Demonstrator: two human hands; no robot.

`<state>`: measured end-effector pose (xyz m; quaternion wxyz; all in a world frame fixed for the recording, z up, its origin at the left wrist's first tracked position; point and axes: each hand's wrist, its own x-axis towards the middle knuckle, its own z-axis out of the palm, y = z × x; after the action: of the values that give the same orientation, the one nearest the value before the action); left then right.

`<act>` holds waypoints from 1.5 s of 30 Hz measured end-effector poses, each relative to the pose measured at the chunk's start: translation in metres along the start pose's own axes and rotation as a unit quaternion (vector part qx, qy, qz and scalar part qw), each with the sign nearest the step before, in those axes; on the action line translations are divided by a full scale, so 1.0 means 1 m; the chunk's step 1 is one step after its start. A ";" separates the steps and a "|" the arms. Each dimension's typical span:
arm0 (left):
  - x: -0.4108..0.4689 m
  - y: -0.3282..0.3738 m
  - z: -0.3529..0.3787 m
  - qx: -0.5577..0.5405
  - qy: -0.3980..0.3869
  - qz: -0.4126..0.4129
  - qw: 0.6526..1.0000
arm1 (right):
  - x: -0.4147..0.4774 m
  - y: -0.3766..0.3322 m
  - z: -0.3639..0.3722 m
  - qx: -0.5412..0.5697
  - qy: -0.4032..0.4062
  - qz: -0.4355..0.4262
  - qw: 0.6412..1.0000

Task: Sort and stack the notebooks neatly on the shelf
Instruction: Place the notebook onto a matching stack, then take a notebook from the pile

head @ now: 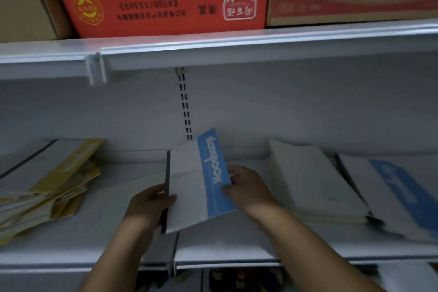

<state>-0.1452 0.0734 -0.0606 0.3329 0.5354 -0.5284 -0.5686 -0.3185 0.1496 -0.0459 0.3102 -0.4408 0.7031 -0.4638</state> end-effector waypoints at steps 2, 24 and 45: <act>-0.013 0.015 0.036 -0.005 -0.030 0.041 0.999 | -0.009 0.006 -0.039 -0.007 0.037 -0.009 0.999; -0.061 0.034 0.338 0.559 -0.146 0.315 0.753 | -0.068 0.156 -0.299 -0.325 0.156 0.230 0.904; 0.030 -0.028 -0.049 0.341 0.062 0.090 0.934 | 0.019 0.018 0.071 -0.139 -0.129 0.012 0.982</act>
<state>-0.0993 0.0393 -0.0885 0.2126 0.6009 -0.7148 -0.2878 -0.2718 0.1088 -0.0898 0.3398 -0.5269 0.7202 -0.2969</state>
